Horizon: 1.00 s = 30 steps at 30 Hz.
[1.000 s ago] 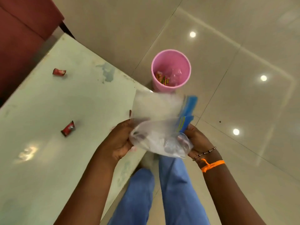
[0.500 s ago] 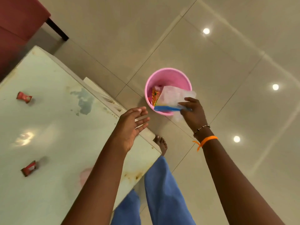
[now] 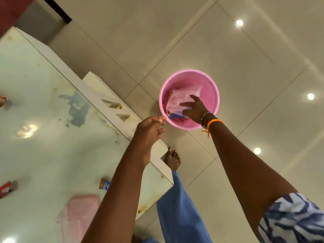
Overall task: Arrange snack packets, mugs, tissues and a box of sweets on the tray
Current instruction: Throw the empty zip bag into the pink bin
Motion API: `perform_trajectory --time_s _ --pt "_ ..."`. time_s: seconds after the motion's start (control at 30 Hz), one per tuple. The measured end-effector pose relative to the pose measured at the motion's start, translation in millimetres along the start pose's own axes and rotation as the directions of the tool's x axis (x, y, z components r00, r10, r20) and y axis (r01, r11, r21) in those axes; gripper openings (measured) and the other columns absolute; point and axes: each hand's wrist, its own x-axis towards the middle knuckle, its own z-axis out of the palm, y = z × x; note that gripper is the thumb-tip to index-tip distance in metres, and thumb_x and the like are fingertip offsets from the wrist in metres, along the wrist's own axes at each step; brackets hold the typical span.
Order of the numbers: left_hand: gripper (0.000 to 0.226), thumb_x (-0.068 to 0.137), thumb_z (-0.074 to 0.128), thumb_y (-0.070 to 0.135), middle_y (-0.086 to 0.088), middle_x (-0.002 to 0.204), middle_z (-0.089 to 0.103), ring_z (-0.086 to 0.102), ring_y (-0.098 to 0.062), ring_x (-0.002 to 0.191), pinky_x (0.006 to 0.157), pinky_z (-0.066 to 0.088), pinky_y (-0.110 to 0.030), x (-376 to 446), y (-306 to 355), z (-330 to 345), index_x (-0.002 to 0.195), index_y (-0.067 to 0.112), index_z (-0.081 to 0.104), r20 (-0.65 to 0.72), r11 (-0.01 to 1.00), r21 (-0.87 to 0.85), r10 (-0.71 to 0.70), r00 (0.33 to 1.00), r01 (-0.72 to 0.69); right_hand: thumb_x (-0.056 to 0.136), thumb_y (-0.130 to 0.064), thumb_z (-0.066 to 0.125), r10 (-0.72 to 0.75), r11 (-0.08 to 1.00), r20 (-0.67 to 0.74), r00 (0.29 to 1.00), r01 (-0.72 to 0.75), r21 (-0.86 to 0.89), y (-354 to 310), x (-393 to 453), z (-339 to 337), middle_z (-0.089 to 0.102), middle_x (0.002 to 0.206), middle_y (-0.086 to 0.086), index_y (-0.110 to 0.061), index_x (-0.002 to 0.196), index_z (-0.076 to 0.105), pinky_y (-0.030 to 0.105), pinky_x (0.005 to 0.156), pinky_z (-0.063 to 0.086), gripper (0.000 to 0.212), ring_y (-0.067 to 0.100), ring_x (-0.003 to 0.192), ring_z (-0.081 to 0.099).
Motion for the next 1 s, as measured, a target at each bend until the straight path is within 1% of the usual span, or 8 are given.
perform_trajectory --time_s 0.1,0.2,0.27,0.4,0.53,0.63,0.77,1.0 --pt "0.019 0.095 0.042 0.013 -0.004 0.108 0.061 0.058 -0.021 0.104 0.088 0.044 -0.028 -17.1 2.8 -3.7 0.096 0.016 0.06 0.0 0.999 -0.026 0.028 1.0 -0.028 0.083 -0.007 0.053 -0.052 0.995 -0.303 0.952 0.075 0.064 -15.0 -26.7 -7.0 0.046 0.138 0.014 -0.011 0.11 0.066 0.038 0.114 0.025 0.03 0.025 0.132 0.038" --pt "0.024 0.095 0.042 0.013 -0.001 0.101 0.062 0.059 -0.018 0.1 0.085 0.045 -0.026 -40.1 0.9 -8.7 0.085 0.025 0.06 -0.016 0.994 -0.078 0.071 0.997 -0.072 0.082 -0.004 0.051 -0.028 0.965 -0.384 0.923 0.126 0.232 -36.6 -70.2 -6.8 0.058 0.12 0.013 -0.008 0.101 0.069 0.023 0.097 0.04 0.026 0.023 0.11 0.055" --pt "0.025 0.094 0.042 0.012 -0.003 0.103 0.063 0.06 -0.018 0.1 0.086 0.046 -0.027 -60.8 -6.7 -13.4 0.084 0.026 0.061 -0.045 0.988 -0.105 0.108 0.993 -0.113 0.082 -0.001 0.049 -0.036 0.918 -0.352 0.935 0.17 0.359 -54.8 -104.6 1.4 0.063 0.105 0.009 -0.005 0.096 0.07 0.013 0.081 0.045 0.025 0.016 0.09 0.06" --pt "0.027 0.093 0.043 0.006 -0.001 0.097 0.063 0.06 -0.017 0.091 0.087 0.047 -0.029 -108.7 -31.9 -29.4 0.085 0.024 0.062 -0.125 0.956 -0.203 0.191 0.974 -0.213 0.083 0.004 0.047 -0.119 0.837 -0.32 0.94 0.268 0.476 -86.7 -172.6 37.9 0.067 0.098 0.016 0.002 0.094 0.067 0.036 0.086 0.046 0.023 0.016 0.081 0.055" --pt "0.027 0.093 0.042 0.003 0.003 0.088 0.062 0.06 -0.012 0.082 0.082 0.047 -0.025 -167.0 -68.7 -67.0 0.085 0.021 0.061 -0.223 0.886 -0.338 0.252 0.942 -0.317 0.086 0.006 0.044 -0.237 0.76 -0.272 0.933 0.352 0.546 -113.9 -244.1 88.6 0.06 0.076 -0.002 -0.003 0.089 0.064 0.017 0.067 0.043 0.022 0.009 0.068 0.052" --pt "0.027 0.092 0.041 0.003 0.0 0.09 0.063 0.061 -0.013 0.082 0.078 0.048 -0.023 -212.2 -106.9 -107.3 0.085 0.019 0.061 -0.312 0.801 -0.451 0.271 0.91 -0.393 0.086 0.004 0.044 -0.341 0.738 -0.19 0.921 0.387 0.553 -131.0 -296.9 133.9 0.06 0.075 -0.002 -0.011 0.083 0.063 0.015 0.065 0.043 0.025 0.009 0.068 0.054" --pt "0.027 0.092 0.042 0.003 0.001 0.087 0.063 0.062 -0.013 0.081 0.078 0.049 -0.022 -270.4 -176.5 -171.6 0.083 0.019 0.062 -0.461 0.692 -0.55 0.215 0.861 -0.468 0.088 0.003 0.043 -0.45 0.749 -0.032 0.893 0.396 0.532 -148.7 -363.2 212.2 0.06 0.074 -0.001 -0.011 0.085 0.063 0.009 0.06 0.045 0.025 0.009 0.068 0.055" --pt "0.026 0.093 0.041 0.005 -0.001 0.087 0.063 0.061 -0.015 0.083 0.078 0.048 -0.023 -354.4 -298.3 -267.9 0.087 0.017 0.063 -0.626 0.513 -0.662 0.023 0.78 -0.547 0.088 0.003 0.043 -0.527 0.817 0.266 0.808 0.394 0.422 -175.3 -459.3 348.1 0.058 0.071 0.0 0.0 0.092 0.065 0.013 0.059 0.042 0.023 0.011 0.065 0.052"
